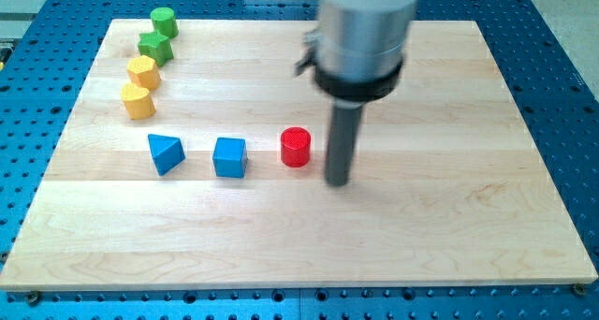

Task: Push the red circle towards the red star

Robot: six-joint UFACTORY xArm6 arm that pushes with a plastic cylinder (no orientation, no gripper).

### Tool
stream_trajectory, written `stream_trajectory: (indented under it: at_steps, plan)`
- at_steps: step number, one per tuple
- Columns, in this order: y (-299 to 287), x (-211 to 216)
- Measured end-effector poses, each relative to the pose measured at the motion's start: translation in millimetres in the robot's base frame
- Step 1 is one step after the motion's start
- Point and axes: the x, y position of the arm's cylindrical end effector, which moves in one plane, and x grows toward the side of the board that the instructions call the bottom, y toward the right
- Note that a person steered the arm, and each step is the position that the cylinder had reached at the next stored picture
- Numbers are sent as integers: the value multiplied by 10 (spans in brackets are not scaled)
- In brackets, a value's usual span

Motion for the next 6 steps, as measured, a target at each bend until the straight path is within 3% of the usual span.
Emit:
stream_trajectory:
  at_steps: [2, 4, 5, 6]
  plan:
    - [-406, -326]
    - [-63, -969]
    - [-2, -479]
    - [253, -889]
